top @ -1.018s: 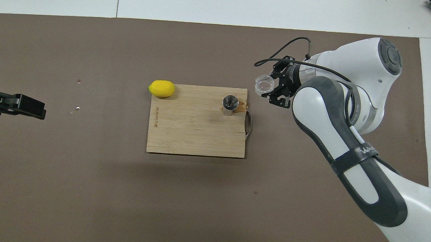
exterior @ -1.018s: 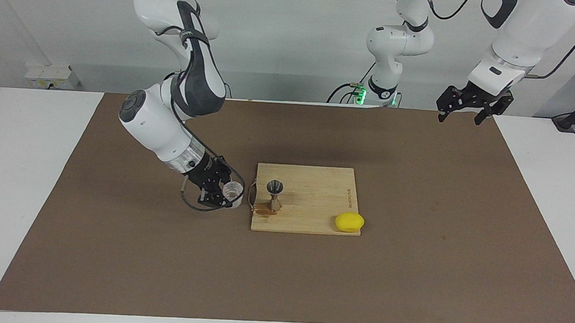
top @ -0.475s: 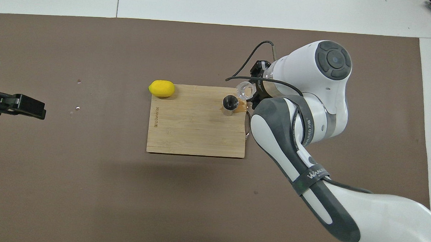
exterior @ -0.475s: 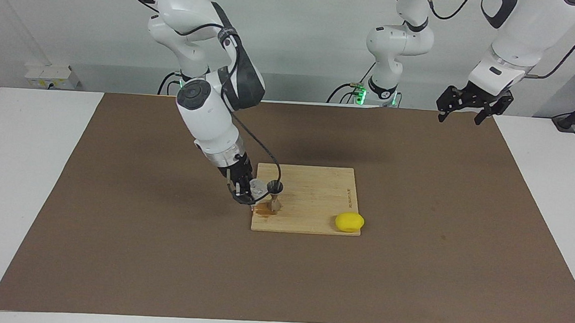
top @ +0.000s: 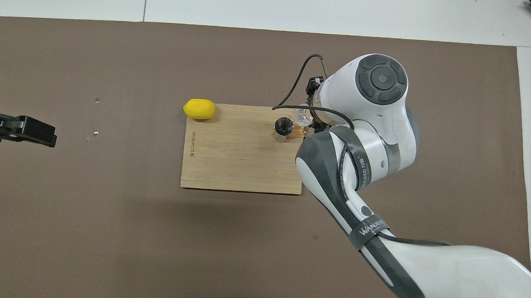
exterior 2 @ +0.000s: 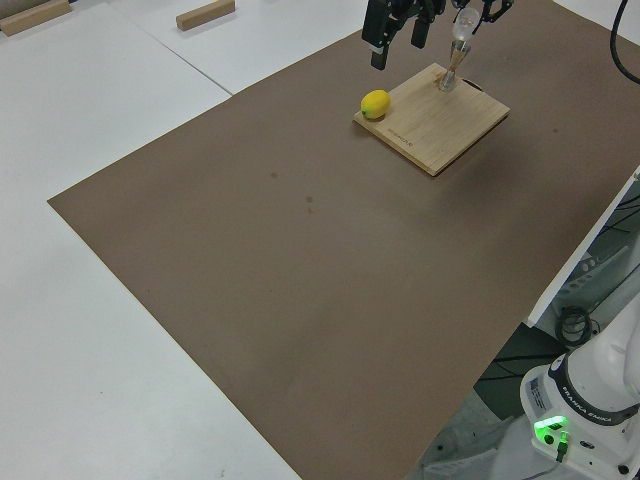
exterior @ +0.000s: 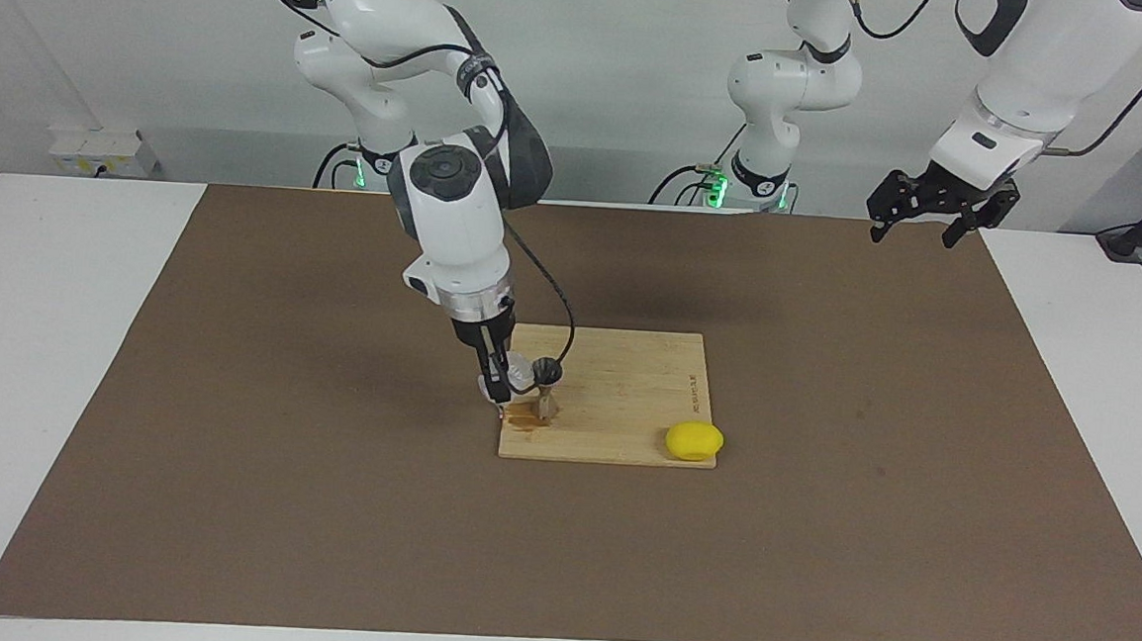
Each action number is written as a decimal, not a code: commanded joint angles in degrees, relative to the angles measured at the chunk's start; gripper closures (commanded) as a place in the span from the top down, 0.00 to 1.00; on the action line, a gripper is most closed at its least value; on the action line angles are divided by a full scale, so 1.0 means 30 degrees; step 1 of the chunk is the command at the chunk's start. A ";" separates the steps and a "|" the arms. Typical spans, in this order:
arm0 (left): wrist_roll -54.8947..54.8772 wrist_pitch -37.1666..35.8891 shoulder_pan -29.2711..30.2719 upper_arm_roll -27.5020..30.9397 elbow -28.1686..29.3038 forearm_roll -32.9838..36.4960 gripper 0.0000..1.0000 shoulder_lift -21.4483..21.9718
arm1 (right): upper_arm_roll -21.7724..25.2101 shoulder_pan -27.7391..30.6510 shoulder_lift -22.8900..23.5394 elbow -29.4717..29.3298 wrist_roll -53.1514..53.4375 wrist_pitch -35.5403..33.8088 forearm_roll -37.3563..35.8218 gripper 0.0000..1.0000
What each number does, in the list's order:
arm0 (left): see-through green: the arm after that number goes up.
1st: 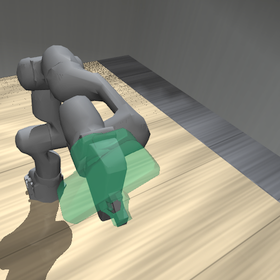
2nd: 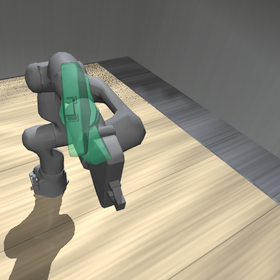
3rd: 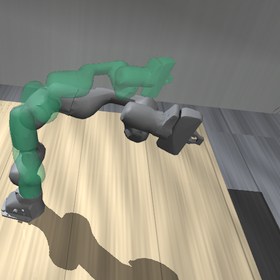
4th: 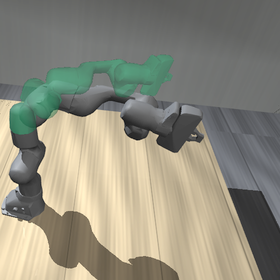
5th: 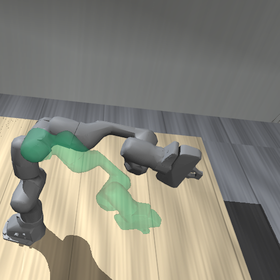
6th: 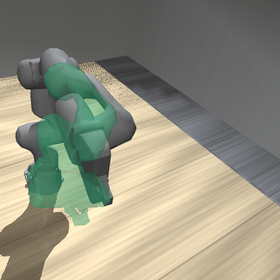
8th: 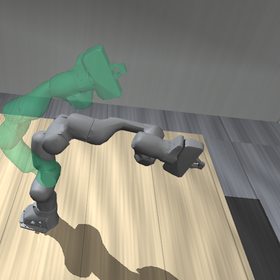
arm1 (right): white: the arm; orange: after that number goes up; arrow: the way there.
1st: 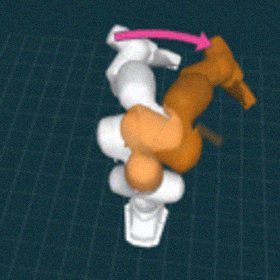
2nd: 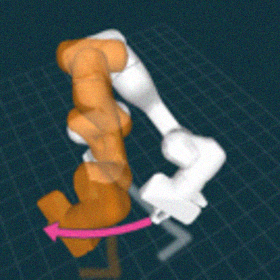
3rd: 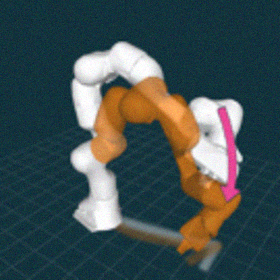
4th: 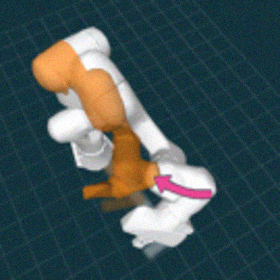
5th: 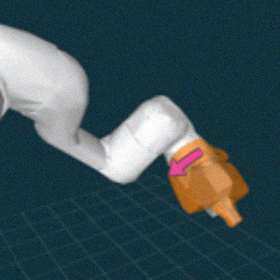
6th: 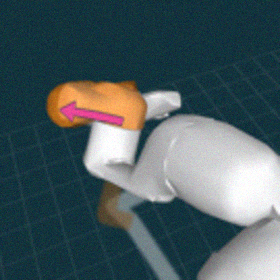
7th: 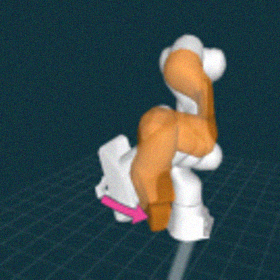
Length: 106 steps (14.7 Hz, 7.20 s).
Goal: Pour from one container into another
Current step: 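Tilt the glass cup with the right gripper to pour into the metal cup, then turn the glass cup upright and carry it back with the right gripper, then lower the glass cup onto the mat and open the right gripper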
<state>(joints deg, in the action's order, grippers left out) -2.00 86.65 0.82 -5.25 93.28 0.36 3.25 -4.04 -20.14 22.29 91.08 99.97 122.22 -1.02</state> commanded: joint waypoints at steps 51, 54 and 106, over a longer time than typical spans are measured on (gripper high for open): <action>-0.0182 0.0295 0.0313 -0.0183 0.0722 -0.0266 1.00 0.0644 | -0.0235 -0.2544 0.0071 -0.0888 -0.2416 -0.1542 -0.8302 0.00; -0.0182 0.0295 0.0313 -0.0154 0.0722 -0.0237 1.00 0.0644 | -0.0235 -0.2368 0.0100 -0.1005 -0.2387 -0.1542 -0.8067 0.00; -0.0182 0.0266 0.0313 -0.0154 0.0722 -0.0237 1.00 0.0644 | -0.0059 1.0611 -0.2006 0.8252 -1.5804 -0.0693 1.3555 0.99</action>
<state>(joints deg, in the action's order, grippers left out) -2.00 86.65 0.83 -5.25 93.29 0.36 3.26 -3.95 11.55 20.09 113.26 54.81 119.47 38.07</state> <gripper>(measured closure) 0.000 0.159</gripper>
